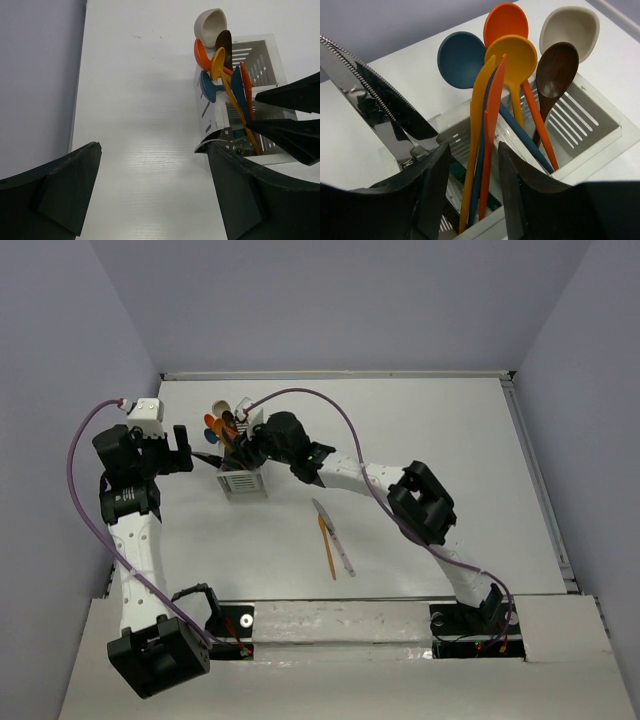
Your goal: Sort the eating utensils into containers
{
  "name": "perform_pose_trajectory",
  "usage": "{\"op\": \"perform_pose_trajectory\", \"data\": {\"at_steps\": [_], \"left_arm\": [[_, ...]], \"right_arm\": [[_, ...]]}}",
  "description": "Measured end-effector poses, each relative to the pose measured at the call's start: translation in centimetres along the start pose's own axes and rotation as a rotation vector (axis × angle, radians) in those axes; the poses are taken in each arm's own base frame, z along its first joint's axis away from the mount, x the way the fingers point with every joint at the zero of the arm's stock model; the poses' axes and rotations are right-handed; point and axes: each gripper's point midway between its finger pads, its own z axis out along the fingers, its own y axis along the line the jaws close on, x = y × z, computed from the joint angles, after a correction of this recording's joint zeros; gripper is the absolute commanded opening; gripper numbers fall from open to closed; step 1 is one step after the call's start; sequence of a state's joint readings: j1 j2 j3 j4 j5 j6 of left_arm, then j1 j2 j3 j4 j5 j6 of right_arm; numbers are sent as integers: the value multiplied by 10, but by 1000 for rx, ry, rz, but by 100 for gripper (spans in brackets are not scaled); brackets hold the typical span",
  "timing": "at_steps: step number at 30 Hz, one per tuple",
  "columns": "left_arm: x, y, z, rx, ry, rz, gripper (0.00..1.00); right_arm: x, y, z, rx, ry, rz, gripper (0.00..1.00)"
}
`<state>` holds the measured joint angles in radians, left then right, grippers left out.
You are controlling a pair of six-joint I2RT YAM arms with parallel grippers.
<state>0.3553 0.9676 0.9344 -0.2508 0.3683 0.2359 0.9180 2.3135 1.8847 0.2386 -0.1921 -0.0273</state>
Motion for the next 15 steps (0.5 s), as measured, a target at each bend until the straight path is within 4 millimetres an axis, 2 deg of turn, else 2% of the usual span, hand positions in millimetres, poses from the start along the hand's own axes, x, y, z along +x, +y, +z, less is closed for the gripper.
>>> {"op": "perform_pose_trajectory", "data": {"at_steps": [3,7,10,12,14,15], "left_arm": [[0,-2,0,10,0,2,99],[0,-3,0,20,-2,9,99],[4,-4,1,22,6,13,99],[9,-4,1,22,14,16,99],[13,-4,0,21,18,17,99],[15,-3,-1,19,19,18,99]], "right_arm": [[-4,3,-8,-1,13,7,53],[-28,5,-31,30,2,23,53],[-59,8,-76,73,-3,75,53],[-77,11,-112,105,-3,116,53],[-99,12,-157,157,-17,163,54],[-102,12,-173,180,-15,190,54]]}}
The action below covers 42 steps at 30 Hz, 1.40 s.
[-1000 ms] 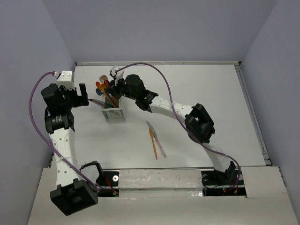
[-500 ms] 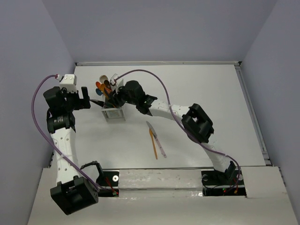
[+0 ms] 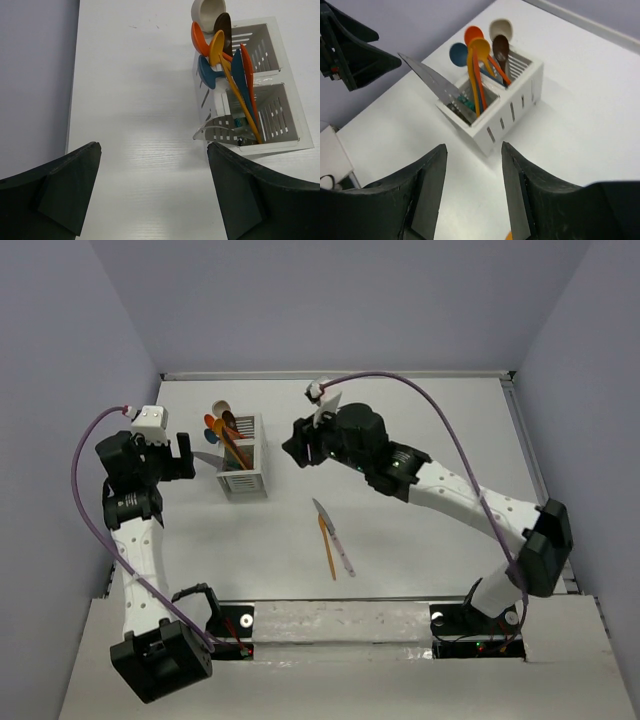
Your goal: Sort the eating utensils into containers
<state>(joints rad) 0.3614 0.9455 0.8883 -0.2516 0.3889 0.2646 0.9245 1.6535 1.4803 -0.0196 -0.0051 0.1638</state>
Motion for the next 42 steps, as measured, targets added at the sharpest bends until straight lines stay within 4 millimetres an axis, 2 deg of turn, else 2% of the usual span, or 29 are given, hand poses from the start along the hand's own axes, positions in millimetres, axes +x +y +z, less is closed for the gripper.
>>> {"op": "perform_pose_trajectory", "data": {"at_steps": [2,5,9,11,13,16,22,29,39,42], "left_arm": [[2,0,-1,-1,-1,5,99],[5,1,-3,-10,-2,15,99],[19,2,-5,-26,13,36,99],[30,2,-6,-31,31,42,99],[44,2,-5,-35,56,47,99],[51,6,-6,-51,74,47,99],[47,9,-10,-69,58,55,99],[47,9,-10,-73,54,57,99],[43,10,-10,-78,38,63,99],[43,10,-10,-78,36,64,99]], "right_arm": [[8,-8,-36,65,42,61,54],[48,-19,-59,130,155,129,56],[175,-36,-83,246,529,199,58],[217,-40,-99,294,662,211,57],[248,-38,-118,330,775,211,57],[257,-29,-125,332,810,205,57],[269,-18,-123,322,836,189,53],[314,-36,-121,414,942,157,44],[309,-43,-97,465,929,122,34],[308,-43,-90,469,923,118,23]]}}
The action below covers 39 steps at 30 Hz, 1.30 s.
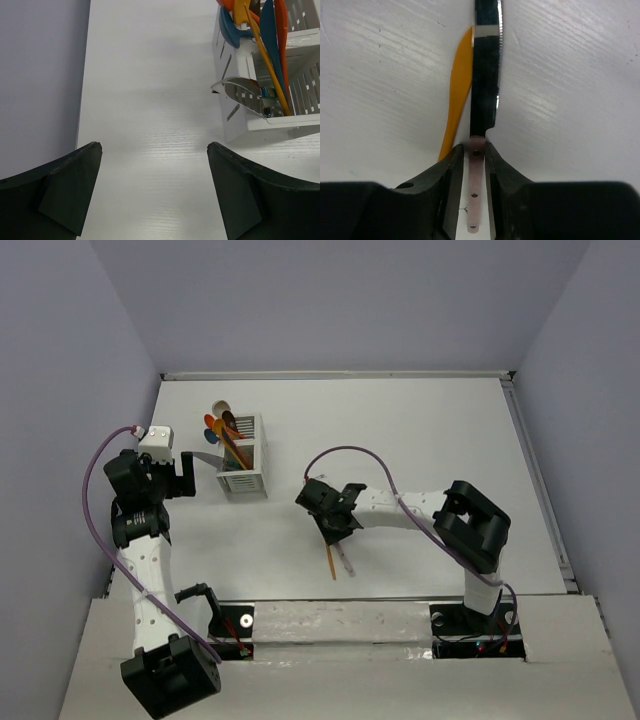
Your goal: Sort the eating utensils into containers
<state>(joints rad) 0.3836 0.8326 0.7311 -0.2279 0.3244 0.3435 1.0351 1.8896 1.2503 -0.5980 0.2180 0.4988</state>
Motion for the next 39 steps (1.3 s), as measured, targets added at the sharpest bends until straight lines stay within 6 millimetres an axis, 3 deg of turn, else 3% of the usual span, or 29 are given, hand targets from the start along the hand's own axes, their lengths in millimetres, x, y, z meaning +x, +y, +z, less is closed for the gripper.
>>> {"op": "perform_pose_trajectory", "data": {"at_steps": [4,13,16,20,23,24,26,30,32,34,39], "left_arm": [[0,0,0,0,1,0,99],[1,0,0,0,2,-1,99],[1,0,0,-1,0,0,99],[-1,0,-1,-2,-5,1,99],[-1,0,-1,-2,-7,1,99],[-1,0,-1,-2,-7,1,99],[-2,0,-1,-3,-9,2,99],[-3,2,-1,-13,-14,3,99],[-3,3,-1,-17,-15,2,99],[-3,3,-1,-21,-16,1,99],[-4,5,-1,-32,-18,2,99]], "right_arm": [[-5,1,2,6,-9,-4,0],[-8,-8,-2,45,-41,1,0],[-17,-30,-16,137,-110,-3,0],[-68,-47,-79,150,-348,-10,0],[-122,-46,-150,79,-626,-14,0],[-145,-42,-182,34,-758,-29,0],[-179,-32,-228,-40,-952,-42,0],[-237,7,-290,-187,-1294,-127,0],[-255,28,-291,-229,-1370,-177,0],[-273,54,-280,-272,-1420,-249,0],[-307,110,-225,-350,-1431,-355,0]]}}
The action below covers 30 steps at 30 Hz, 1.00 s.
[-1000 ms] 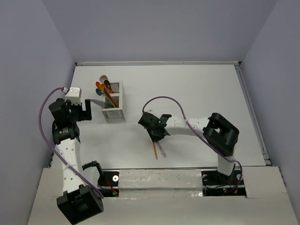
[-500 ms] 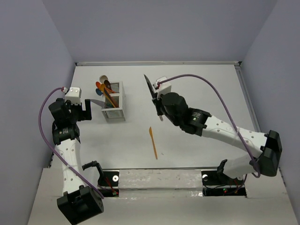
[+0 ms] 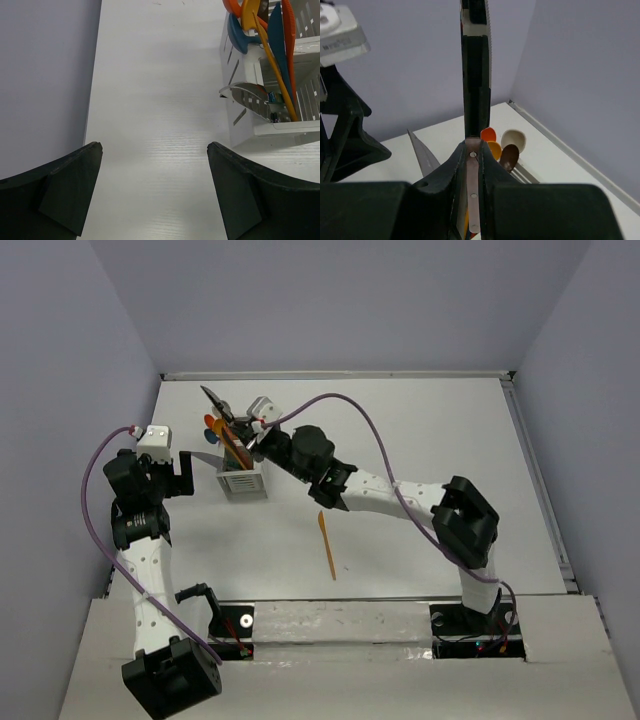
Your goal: Sort the eating utensils into containers
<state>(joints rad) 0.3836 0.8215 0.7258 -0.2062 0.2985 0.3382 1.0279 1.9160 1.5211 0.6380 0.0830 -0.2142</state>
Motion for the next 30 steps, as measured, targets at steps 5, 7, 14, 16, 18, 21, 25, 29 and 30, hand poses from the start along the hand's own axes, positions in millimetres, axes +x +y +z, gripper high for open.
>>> {"op": "perform_pose_trajectory", "data": {"at_steps": [5,7,14,16,18,21,25,29,30], "left_arm": [[0,1,0,-3,1,0,99],[1,1,1,-5,0,0,99],[4,0,1,-5,4,-2,99],[3,1,0,-8,1,-2,99],[3,1,0,-8,0,-2,99],[3,1,0,-9,-2,-1,99],[2,1,-1,-10,-6,0,99],[2,1,-1,-10,-6,0,99],[2,1,-2,-10,-7,0,99]], "right_arm": [[44,27,16,-100,33,10,0],[50,33,22,-126,29,18,0],[69,30,37,-153,21,51,0],[81,24,37,-149,40,65,0],[93,17,37,-145,58,72,0],[113,11,35,-138,92,96,0],[133,17,26,-163,138,134,0],[147,25,18,-176,177,146,0],[152,26,16,-177,188,146,0]]}}
